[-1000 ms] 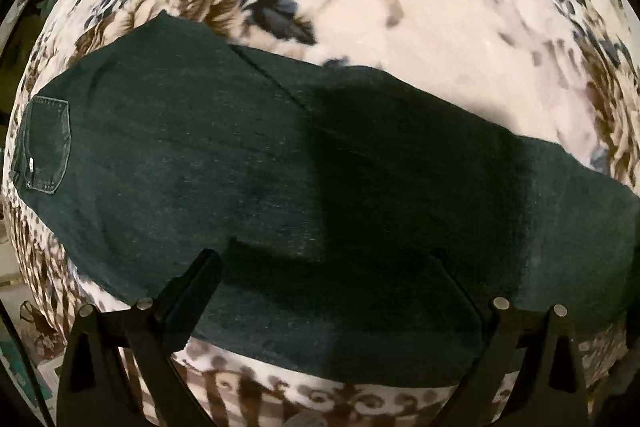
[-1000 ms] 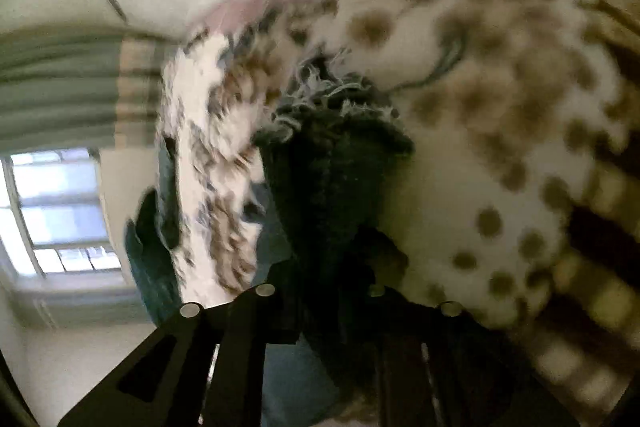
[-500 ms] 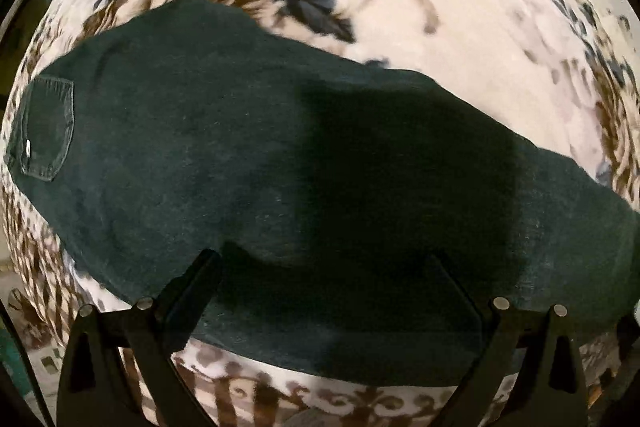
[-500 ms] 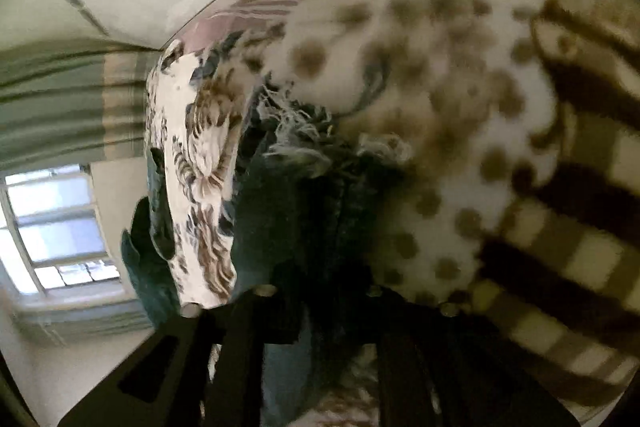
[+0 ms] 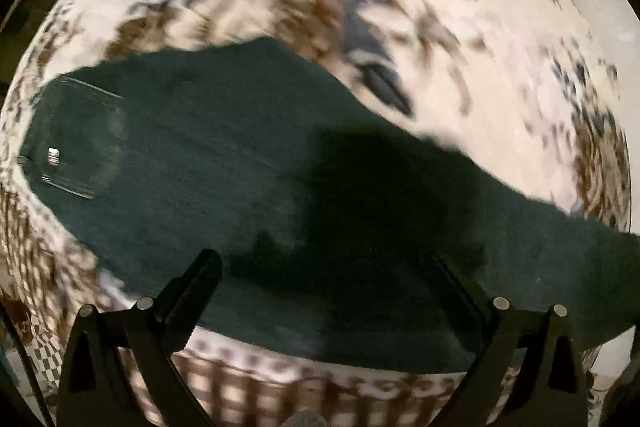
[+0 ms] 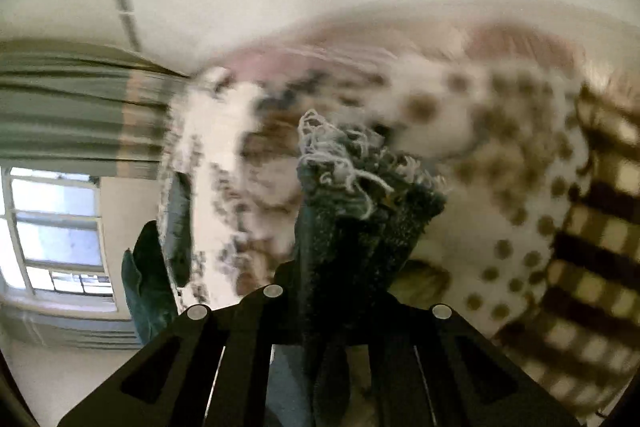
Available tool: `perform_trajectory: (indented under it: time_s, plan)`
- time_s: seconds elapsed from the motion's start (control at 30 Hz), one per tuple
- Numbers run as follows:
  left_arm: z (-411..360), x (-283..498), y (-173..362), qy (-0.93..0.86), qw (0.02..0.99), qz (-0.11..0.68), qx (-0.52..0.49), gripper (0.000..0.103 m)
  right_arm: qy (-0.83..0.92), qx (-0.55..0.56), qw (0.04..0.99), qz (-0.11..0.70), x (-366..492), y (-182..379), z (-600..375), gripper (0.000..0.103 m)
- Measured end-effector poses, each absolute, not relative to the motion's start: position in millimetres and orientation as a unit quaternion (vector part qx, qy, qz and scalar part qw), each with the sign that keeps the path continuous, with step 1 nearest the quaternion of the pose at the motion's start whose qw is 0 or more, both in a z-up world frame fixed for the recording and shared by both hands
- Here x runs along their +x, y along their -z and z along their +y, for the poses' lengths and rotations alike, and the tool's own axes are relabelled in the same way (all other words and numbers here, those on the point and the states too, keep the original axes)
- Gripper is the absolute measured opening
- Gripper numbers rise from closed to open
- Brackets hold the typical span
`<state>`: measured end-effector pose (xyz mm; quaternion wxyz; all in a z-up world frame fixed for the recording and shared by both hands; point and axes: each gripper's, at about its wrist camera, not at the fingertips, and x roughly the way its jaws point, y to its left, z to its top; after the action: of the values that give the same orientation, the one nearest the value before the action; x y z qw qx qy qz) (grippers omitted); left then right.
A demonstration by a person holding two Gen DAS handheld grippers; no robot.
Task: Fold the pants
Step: 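Grasp the frayed jeans hem with the right gripper and lift it, then fold the hem over onto the jeans with the right gripper and release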
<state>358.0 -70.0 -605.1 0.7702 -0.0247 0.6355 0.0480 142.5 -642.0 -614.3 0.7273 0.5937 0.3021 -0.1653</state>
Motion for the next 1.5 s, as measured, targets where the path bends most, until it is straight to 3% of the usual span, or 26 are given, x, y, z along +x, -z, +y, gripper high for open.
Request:
perform_trajectory:
  time_s: [0.27,0.4,0.7,0.8,0.93,1.03,1.27,1.37,1.43,1.5]
  plan:
    - [3,360,557,-0.072,0.788,0.608,-0.062,0.103,0.077,0.443,0.815,0.365,208,511,-513,0.007]
    - [39,360,550,-0.086,0.791,0.600,-0.081,0.103,0.031,0.354,0.840,0.410,243,496,-408,0.007]
    - [142,337,557,-0.144,0.780,0.600,-0.103,0.103,-0.081,0.113,0.842,0.521,278,591,-118,0.007]
    - [160,335,559,-0.151,0.779,0.599,-0.106,0.103,-0.087,0.043,0.827,0.553,269,630,-65,0.008]
    - [159,341,558,-0.136,0.778,0.601,-0.119,0.103,-0.107,0.005,0.808,0.579,265,641,-47,0.027]
    - [138,355,560,-0.088,0.774,0.610,-0.145,0.103,-0.156,0.094,0.780,0.598,259,619,-76,0.076]
    - [58,400,618,0.031,0.704,0.686,-0.180,0.100,-0.030,0.216,0.762,0.610,231,583,-213,0.077]
    - [21,409,639,0.046,0.699,0.704,-0.113,0.084,0.046,0.201,0.747,0.632,228,601,-263,0.077]
    - [1,407,643,0.037,0.708,0.704,-0.042,0.059,0.070,0.194,0.732,0.649,229,618,-284,0.077]
    - [-9,401,642,0.030,0.720,0.693,0.010,0.041,0.076,0.185,0.721,0.664,231,635,-293,0.077]
